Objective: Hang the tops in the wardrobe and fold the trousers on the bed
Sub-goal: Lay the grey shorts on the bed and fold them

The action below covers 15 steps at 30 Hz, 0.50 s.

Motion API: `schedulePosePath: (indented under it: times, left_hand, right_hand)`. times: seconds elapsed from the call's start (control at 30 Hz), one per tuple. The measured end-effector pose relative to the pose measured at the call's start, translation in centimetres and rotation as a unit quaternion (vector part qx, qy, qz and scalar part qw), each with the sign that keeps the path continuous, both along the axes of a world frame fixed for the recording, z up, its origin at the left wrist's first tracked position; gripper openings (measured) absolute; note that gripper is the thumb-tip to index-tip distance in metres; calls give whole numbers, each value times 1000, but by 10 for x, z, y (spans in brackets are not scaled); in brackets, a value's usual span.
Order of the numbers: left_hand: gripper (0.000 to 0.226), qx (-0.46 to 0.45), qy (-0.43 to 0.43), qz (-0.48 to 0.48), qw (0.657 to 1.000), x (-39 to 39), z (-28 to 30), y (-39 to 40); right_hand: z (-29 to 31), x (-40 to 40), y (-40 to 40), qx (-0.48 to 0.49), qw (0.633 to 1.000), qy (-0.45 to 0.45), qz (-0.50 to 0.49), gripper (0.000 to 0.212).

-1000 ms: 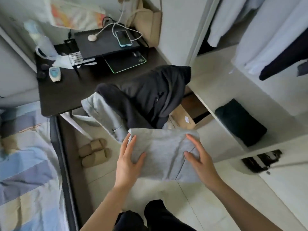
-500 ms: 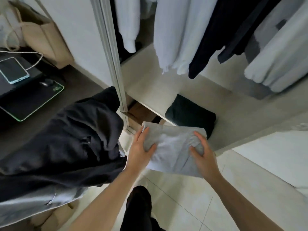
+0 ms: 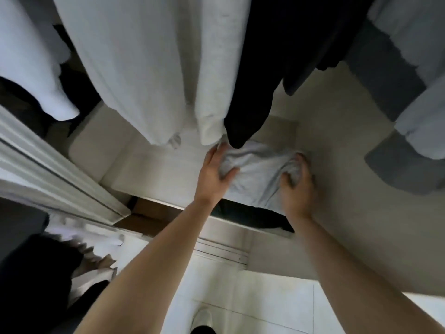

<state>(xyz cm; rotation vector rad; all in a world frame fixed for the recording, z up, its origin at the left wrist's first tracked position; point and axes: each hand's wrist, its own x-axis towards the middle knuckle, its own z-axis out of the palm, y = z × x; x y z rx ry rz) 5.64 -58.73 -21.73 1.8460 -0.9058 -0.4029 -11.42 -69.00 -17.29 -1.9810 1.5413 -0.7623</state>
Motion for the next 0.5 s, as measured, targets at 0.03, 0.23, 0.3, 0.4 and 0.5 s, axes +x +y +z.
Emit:
schedulePosePath:
  times: [0.03, 0.23, 0.3, 0.4, 0.5]
  left_hand:
    - [70, 22, 5, -15, 1000, 5, -15, -8]
    - [66, 175, 16, -66, 982, 1, -80, -8]
    - [60, 143, 27, -56, 988, 1, -76, -7]
    - [52, 75, -13, -30, 997, 1, -67, -2]
    - [47, 31, -56, -16, 998, -7, -64, 11]
  right_hand:
    - [-13, 1, -10, 20, 999, 40, -7, 57]
    - [-85, -12, -31, 192, 969, 153, -25, 50]
    - [-88, -14, -29, 160, 977, 136, -29, 49]
    - [-86, -15, -27, 115, 985, 121, -36, 54]
    - [-89, -16, -23, 73, 987, 133, -45, 53]
